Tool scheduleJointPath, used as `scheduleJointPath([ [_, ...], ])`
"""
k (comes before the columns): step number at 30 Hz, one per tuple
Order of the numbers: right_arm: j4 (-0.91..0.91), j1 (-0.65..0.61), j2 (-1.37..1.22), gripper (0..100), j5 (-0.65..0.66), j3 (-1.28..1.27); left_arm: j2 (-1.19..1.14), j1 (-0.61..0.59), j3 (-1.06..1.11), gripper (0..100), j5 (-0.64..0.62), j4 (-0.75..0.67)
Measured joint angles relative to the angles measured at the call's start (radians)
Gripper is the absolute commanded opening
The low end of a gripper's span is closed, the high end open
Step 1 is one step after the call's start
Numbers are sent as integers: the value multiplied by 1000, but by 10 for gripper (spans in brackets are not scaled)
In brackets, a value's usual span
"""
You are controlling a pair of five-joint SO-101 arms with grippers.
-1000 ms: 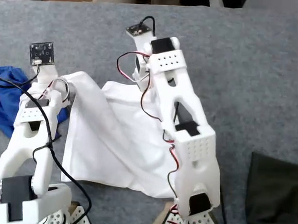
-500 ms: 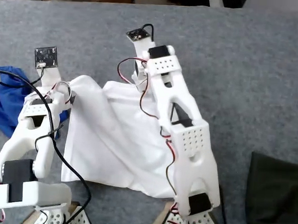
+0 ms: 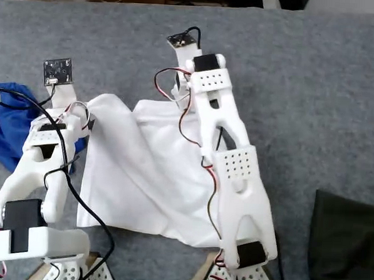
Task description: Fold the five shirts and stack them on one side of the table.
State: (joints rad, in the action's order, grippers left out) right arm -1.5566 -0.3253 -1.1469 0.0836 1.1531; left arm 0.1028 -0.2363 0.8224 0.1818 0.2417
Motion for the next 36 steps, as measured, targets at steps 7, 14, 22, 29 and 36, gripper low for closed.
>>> scheduleJointPath([
  [7, -52, 8, -52, 28, 0, 103, 0, 0, 0, 19, 0, 0],
  [14, -52, 9, -52, 5, 0, 103, 0, 0, 0, 19, 0, 0],
  [22, -109, 12, -54, 5, 0, 250, 0, 0, 0, 19, 0, 0],
  [29, -212, 14, 12, 4, 0, 445, 0, 0, 0, 19, 0, 0],
  [36, -215, 60, 264, 4, 6, 445, -2, 0, -46, 19, -2, 14],
])
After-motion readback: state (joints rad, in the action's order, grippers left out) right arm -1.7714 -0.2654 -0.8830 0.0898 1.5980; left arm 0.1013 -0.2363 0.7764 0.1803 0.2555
